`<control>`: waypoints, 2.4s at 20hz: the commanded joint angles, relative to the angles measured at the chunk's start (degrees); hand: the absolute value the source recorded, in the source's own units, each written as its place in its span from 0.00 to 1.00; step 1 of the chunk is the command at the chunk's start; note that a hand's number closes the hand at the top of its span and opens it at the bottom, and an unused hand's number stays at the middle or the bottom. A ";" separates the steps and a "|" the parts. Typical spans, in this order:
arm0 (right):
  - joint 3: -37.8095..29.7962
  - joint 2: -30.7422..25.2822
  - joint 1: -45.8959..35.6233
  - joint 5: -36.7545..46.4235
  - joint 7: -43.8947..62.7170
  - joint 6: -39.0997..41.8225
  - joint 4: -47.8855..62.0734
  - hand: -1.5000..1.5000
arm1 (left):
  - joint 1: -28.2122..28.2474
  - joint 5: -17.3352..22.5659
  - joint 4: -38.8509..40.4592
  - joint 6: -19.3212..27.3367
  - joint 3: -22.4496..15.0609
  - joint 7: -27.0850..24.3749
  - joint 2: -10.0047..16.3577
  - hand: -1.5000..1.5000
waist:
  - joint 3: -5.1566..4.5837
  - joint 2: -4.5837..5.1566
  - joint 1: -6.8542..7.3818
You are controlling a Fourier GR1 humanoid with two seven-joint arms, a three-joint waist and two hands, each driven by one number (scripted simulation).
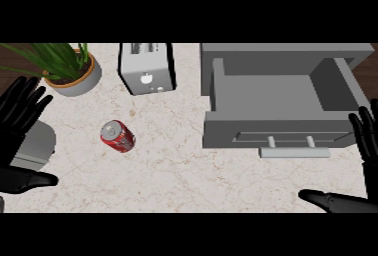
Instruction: Pick up the can, place it into the drawer and close the drawer
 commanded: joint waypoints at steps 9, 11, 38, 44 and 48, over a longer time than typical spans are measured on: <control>-3.14 0.69 3.39 -1.71 -5.70 3.32 2.04 0.00 | 1.81 -14.16 10.08 1.69 -7.32 -9.60 -7.21 0.00 | 0.00 0.01 -0.06; -2.13 1.26 1.61 0.69 -3.90 1.40 0.11 0.00 | 2.15 -16.24 8.31 3.78 -9.59 -9.83 -9.68 0.00 | -0.01 -0.01 0.04; -9.02 -0.85 2.65 -4.96 0.65 7.50 -3.62 0.00 | -12.70 -25.79 64.75 7.28 -2.98 -45.46 -8.49 0.00 | -0.04 0.13 -0.37; -9.61 -0.28 2.32 -4.60 2.40 7.48 -5.42 0.00 | -20.27 -25.29 76.60 8.49 -0.63 -49.65 -6.35 0.00 | -0.05 0.15 -0.41; -8.50 0.71 2.44 -3.21 5.44 6.38 -8.44 0.00 | -22.71 -24.55 78.46 6.63 -0.53 -49.00 -5.34 0.00 | -0.05 0.11 -0.31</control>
